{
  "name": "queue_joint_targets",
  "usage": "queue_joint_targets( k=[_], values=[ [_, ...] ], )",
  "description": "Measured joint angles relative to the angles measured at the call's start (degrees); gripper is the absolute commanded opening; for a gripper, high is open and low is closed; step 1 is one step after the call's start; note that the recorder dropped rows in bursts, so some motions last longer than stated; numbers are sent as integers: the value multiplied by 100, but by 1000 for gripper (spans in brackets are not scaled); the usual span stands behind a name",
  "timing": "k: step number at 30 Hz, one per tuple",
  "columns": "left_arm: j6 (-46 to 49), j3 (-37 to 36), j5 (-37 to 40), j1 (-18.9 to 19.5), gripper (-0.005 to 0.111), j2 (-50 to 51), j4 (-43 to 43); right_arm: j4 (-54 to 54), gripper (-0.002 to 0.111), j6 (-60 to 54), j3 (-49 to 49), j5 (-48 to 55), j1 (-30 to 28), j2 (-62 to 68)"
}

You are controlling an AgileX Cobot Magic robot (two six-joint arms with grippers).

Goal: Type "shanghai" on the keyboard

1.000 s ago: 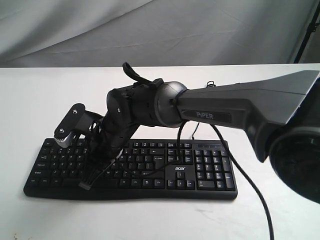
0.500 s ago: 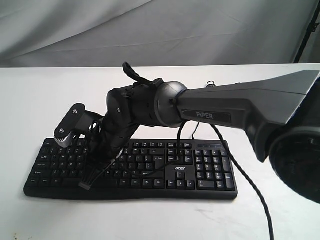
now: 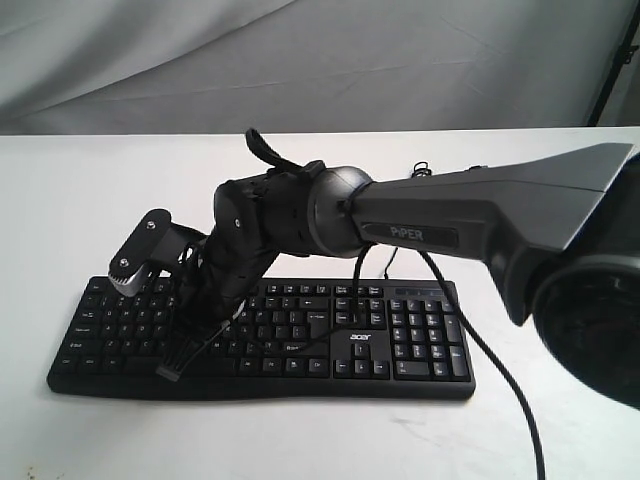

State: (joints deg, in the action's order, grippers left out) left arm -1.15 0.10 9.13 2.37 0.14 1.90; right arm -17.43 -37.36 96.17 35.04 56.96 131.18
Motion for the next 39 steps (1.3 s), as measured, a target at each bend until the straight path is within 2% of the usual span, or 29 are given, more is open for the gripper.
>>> queue_joint_targets(
  k=[13, 27, 33, 39],
  values=[
    [0, 0, 0, 0, 0, 0, 0, 289, 0, 0, 231, 53, 0, -289],
    [0, 0, 0, 0, 0, 0, 0, 417, 0, 0, 3453, 1723, 281, 1517],
    [0, 0, 0, 0, 0, 0, 0, 417, 0, -11, 4194, 2082, 358, 1899],
    [0, 0, 0, 0, 0, 0, 0, 417, 0, -11, 4358, 2099, 419, 1957]
  ],
)
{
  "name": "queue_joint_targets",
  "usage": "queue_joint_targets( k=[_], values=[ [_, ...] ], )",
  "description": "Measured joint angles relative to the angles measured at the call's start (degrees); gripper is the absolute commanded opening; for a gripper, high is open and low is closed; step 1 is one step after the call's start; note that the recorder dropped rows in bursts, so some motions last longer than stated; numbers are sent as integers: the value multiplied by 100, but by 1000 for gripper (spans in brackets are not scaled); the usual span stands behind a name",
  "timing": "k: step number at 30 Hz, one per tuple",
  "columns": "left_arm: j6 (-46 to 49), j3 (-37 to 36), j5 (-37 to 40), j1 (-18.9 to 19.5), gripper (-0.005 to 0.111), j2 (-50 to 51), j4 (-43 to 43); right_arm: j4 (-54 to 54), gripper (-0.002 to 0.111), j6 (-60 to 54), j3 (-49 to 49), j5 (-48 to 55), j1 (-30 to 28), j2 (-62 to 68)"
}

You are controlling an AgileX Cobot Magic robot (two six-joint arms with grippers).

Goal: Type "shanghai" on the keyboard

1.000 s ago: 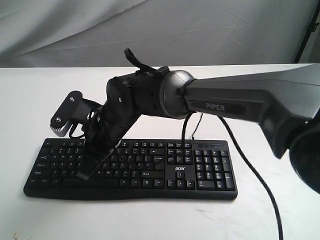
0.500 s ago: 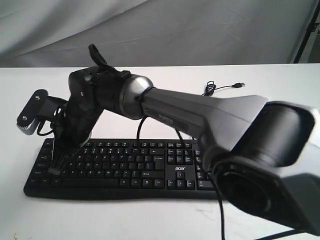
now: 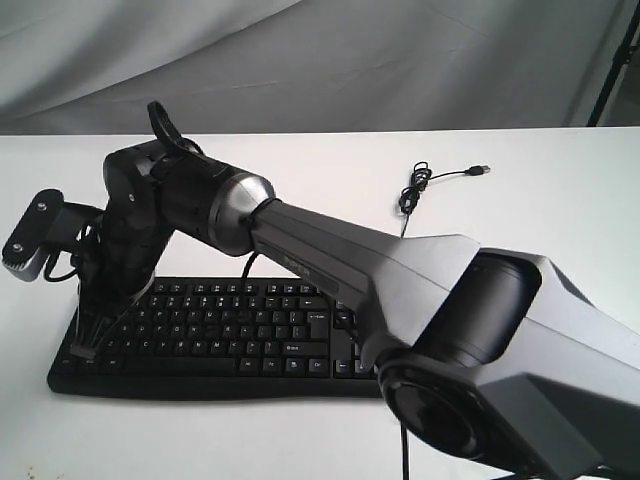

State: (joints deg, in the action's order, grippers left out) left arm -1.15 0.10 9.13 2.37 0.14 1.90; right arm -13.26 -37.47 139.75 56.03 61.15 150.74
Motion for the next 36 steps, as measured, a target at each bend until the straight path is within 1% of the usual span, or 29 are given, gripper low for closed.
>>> queue_joint_targets(
  k=[36],
  values=[
    [0, 0, 0, 0, 0, 0, 0, -163, 0, 0, 0, -146, 48, 170]
  ],
)
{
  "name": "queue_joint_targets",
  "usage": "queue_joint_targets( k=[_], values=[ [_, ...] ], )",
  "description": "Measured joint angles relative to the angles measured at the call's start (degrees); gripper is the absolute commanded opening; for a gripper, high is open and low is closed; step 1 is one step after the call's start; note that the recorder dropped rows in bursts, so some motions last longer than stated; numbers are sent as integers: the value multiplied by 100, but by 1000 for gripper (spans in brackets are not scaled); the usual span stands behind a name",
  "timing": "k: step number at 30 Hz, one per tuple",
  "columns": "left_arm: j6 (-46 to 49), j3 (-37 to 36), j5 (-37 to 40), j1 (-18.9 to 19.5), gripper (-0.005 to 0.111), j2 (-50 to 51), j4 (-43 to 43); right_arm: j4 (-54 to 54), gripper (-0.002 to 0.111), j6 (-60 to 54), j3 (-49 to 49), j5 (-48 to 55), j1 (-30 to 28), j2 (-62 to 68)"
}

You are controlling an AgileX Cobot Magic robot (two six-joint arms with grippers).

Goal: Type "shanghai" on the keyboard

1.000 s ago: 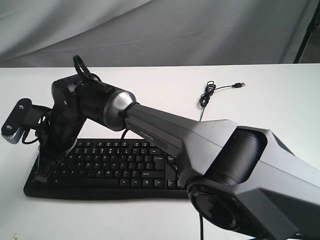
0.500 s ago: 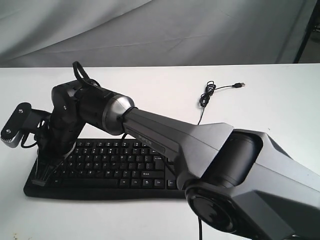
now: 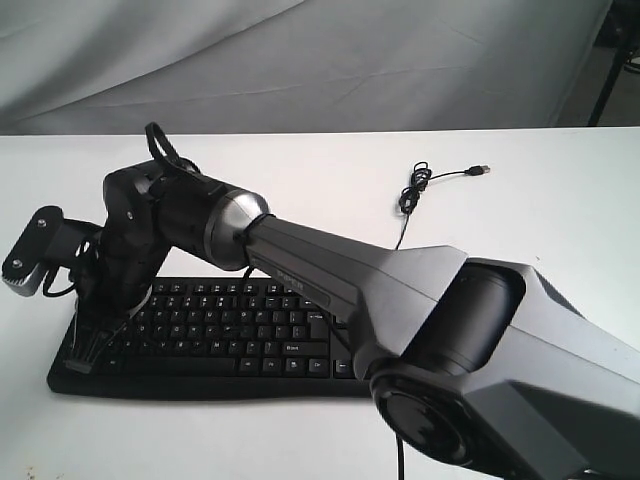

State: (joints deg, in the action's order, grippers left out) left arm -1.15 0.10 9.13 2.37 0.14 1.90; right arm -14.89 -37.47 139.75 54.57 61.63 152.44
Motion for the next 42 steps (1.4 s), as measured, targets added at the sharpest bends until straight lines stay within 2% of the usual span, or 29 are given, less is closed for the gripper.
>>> queue_joint_targets(
  k=[19, 30, 42],
  values=[
    [0, 0, 0, 0, 0, 0, 0, -1, 0, 0, 25, 92, 0, 74],
    [0, 0, 0, 0, 0, 0, 0, 355, 0, 11, 25, 250, -11, -237],
    [0, 0, 0, 0, 0, 0, 0, 544, 0, 279, 25, 1400, -514, -425]
  ],
)
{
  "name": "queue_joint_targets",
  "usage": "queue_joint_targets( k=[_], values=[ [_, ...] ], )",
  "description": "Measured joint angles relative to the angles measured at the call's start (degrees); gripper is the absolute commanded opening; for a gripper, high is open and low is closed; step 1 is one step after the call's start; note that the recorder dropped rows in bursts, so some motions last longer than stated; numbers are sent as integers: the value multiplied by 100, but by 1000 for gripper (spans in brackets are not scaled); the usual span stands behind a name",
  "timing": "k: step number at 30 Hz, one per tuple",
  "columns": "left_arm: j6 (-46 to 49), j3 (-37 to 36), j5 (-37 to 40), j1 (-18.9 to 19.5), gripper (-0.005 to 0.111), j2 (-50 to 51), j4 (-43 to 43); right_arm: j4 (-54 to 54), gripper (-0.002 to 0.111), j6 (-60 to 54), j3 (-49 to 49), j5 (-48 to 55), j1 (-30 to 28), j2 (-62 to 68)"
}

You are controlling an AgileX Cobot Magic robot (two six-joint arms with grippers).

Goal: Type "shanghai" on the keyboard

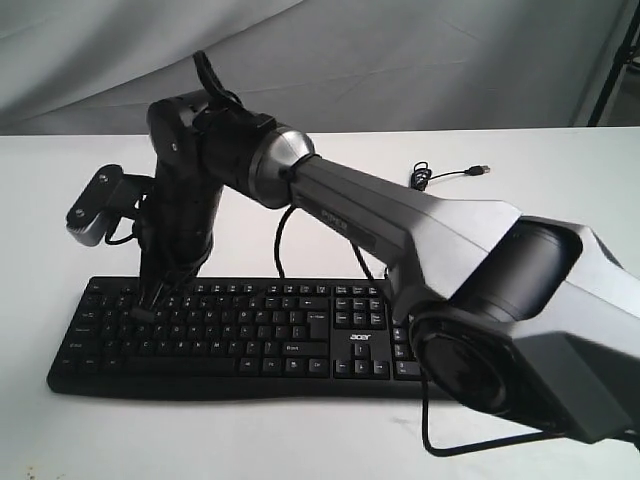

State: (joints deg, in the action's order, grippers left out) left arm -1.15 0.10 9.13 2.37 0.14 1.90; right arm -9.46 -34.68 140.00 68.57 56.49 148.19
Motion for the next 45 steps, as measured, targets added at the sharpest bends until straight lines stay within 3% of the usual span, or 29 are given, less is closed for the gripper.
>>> queue_joint_targets(
  k=[3, 7, 14, 17, 45],
  values=[
    [0, 0, 0, 0, 0, 0, 0, 119, 0, 94, -130, 57, -60, -105],
    [0, 0, 0, 0, 0, 0, 0, 63, 0, 189, -602, -739, -73, -246],
    [0, 0, 0, 0, 0, 0, 0, -138, 0, 59, -3206, -2458, -110, -1528],
    [0, 0, 0, 0, 0, 0, 0, -153, 0, 105, -3576, -2579, -163, -1735],
    [0, 0, 0, 0, 0, 0, 0, -187, 0, 60, -4169, -2855, -280, -1736]
  ],
)
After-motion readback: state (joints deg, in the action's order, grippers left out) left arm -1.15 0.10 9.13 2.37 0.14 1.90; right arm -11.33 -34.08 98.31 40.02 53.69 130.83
